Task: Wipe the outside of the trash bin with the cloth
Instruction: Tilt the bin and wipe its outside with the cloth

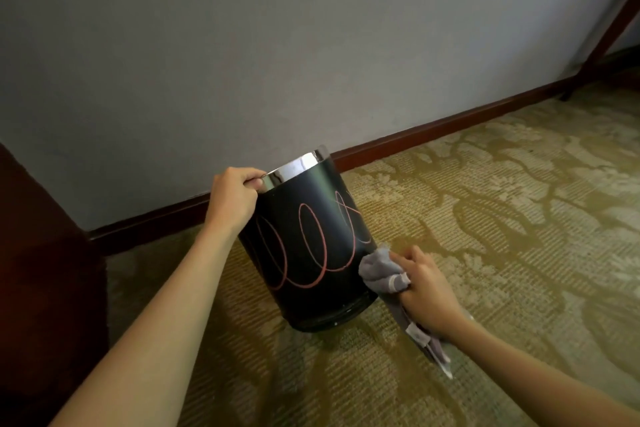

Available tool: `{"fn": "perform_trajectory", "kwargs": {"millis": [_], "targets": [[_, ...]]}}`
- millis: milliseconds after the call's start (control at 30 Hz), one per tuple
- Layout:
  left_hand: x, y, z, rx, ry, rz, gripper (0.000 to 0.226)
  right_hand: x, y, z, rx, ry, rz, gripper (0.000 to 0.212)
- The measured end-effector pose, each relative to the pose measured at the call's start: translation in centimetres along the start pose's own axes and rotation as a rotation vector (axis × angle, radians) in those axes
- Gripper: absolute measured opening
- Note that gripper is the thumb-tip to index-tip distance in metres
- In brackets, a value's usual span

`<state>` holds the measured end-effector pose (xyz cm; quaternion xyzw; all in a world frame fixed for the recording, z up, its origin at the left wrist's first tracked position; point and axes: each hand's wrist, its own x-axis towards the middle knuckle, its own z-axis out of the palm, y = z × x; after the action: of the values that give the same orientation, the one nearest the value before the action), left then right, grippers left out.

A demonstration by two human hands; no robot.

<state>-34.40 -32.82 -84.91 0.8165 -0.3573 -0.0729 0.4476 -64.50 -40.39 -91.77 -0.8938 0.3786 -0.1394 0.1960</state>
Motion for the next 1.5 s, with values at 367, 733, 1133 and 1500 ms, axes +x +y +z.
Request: {"fn": "perform_trajectory", "kwargs": {"millis": [367,733,1133,1500], "targets": [[-0.6,0.7,0.4,0.003,-0.041,0.058,0.024,7.3,-5.0,-2.9,0.009,0.176,-0.064,0.046],[-0.2,1.3,0.7,0.025,-0.042,0.056,0.025,3.1,-1.5,-2.3,-0.235,-0.133,-0.04,0.028],[-0.9,0.9,0.9,-0.006,-0.025,0.162,0.026,4.2,-1.7,-2.5,-0.068,-0.048,0.06,0.021],[-2.1,1.5,1.6,0.026,-0.091,0.218,0.027,9.5,-5.6,-4.2,0.201,0.234,0.069,0.027]]}}
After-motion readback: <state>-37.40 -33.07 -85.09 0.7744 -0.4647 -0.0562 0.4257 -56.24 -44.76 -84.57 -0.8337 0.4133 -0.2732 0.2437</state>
